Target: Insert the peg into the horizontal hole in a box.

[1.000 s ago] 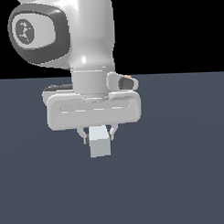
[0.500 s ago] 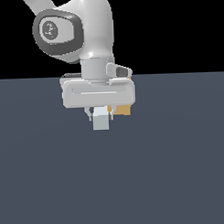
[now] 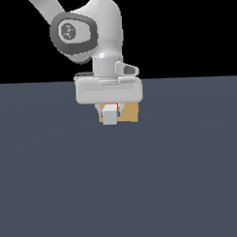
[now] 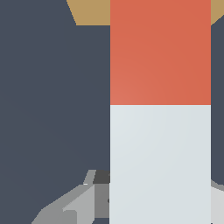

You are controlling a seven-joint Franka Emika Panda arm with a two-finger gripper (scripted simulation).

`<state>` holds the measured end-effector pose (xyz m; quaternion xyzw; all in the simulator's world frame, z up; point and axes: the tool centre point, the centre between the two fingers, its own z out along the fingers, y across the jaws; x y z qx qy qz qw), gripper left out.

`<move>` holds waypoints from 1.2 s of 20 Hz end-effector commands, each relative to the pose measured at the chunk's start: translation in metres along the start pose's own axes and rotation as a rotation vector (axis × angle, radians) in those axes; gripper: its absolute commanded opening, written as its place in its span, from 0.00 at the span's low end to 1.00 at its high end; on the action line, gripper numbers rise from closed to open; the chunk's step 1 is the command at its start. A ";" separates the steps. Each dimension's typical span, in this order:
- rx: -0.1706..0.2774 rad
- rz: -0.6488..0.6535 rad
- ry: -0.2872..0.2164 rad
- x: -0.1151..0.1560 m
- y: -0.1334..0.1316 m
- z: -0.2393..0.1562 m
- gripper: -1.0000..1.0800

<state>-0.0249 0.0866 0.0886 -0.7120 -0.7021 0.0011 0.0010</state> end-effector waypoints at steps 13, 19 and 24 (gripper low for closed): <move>-0.004 0.023 0.001 0.014 0.007 -0.006 0.00; -0.002 0.023 0.001 0.014 0.006 -0.005 0.00; -0.002 0.023 0.001 0.028 0.006 -0.005 0.00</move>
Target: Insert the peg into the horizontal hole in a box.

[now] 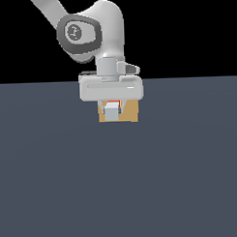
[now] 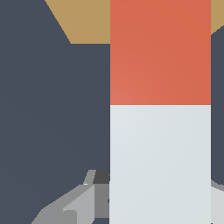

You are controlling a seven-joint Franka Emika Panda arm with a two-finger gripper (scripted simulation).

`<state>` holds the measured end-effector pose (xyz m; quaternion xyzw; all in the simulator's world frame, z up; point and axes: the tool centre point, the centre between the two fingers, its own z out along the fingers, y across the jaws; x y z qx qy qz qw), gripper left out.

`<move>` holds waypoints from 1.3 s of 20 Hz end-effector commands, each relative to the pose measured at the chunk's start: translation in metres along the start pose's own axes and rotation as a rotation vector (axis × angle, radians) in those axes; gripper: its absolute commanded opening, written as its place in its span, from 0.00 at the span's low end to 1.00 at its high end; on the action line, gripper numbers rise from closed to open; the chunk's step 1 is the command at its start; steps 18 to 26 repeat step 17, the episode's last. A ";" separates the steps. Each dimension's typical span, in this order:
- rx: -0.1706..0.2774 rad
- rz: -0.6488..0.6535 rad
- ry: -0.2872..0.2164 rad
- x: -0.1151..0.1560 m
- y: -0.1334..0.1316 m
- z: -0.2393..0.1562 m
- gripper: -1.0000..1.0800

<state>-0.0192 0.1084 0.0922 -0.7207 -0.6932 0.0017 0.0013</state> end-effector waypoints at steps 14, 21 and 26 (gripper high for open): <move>-0.006 -0.002 0.002 0.092 0.001 -0.003 0.00; -0.006 -0.002 0.002 0.094 0.002 -0.003 0.00; -0.006 -0.002 0.002 0.094 0.002 -0.003 0.00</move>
